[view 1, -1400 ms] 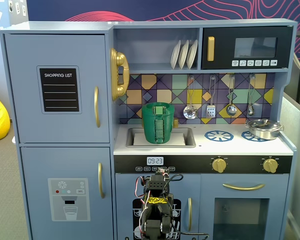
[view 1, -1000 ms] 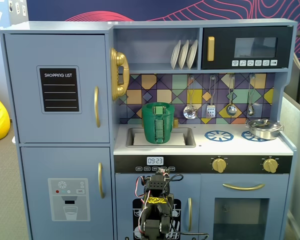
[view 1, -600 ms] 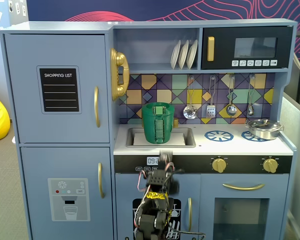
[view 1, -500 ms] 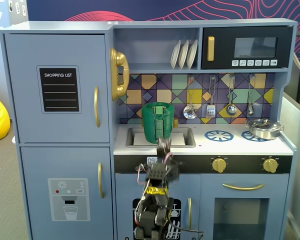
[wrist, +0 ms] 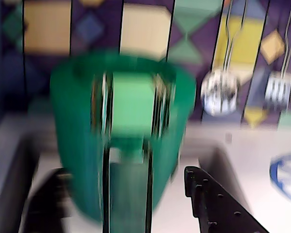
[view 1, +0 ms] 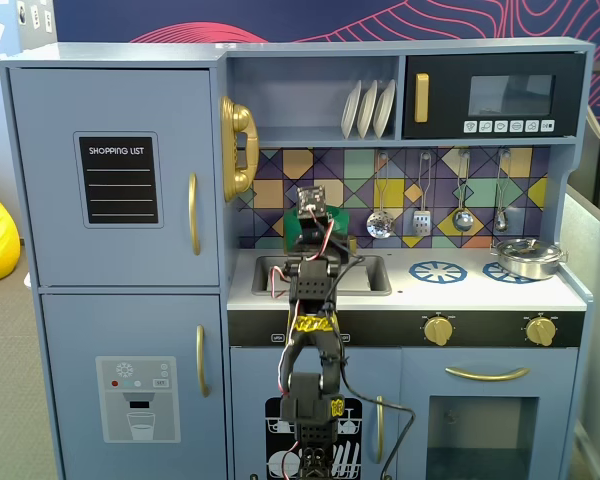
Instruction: Take off the lid from the green recipient and place it on the counter
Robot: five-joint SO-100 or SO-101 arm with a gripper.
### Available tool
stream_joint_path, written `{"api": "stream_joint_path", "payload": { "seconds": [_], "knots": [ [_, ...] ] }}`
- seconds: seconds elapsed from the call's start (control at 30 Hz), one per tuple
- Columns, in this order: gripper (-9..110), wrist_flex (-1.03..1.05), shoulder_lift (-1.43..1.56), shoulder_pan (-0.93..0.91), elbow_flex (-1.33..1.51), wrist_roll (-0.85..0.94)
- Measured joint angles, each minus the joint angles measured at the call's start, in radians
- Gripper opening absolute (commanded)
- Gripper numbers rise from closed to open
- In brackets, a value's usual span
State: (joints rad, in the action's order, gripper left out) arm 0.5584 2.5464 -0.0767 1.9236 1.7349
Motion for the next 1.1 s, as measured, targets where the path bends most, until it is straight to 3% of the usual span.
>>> {"api": "stream_joint_path", "payload": {
  "seconds": [0.07, 0.27, 1.1],
  "knots": [
    [49, -0.011, -0.032, 0.000, -0.037, -0.009],
    [50, -0.011, -0.130, -0.011, -0.133, -0.038],
    [39, -0.011, -0.434, 0.017, -0.327, -0.029]
  ]
}}
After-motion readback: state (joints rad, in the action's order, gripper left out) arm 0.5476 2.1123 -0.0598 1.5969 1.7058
